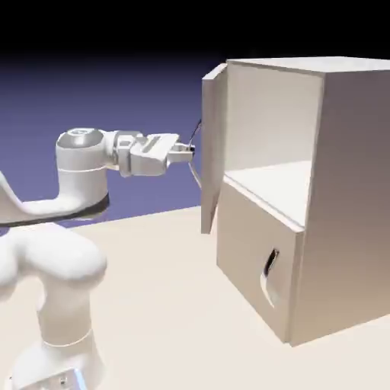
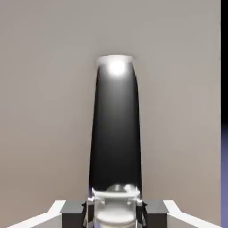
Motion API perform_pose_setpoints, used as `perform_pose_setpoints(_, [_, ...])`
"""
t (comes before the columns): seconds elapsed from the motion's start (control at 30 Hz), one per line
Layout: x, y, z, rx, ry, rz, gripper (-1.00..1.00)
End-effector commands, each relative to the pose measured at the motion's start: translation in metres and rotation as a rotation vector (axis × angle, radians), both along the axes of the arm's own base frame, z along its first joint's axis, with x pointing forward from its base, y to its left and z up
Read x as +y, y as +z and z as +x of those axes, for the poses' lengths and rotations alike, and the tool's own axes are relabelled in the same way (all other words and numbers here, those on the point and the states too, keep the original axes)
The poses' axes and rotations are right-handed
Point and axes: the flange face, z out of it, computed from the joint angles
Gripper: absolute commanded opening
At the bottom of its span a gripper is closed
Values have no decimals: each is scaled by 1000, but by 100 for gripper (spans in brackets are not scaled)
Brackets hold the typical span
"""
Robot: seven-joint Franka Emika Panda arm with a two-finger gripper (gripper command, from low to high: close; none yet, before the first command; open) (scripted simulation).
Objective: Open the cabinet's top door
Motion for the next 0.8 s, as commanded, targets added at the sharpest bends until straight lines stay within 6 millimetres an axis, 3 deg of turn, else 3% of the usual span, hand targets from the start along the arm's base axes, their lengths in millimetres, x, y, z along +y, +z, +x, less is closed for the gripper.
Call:
perform_pose_setpoints(0.0, [5,0,-3,0,-17,0,-100])
perform_pose_setpoints(0.37, [72,0,-39,0,-222,0,-100])
perform_pose_setpoints(0.77, [182,0,-64,0,-528,0,-100])
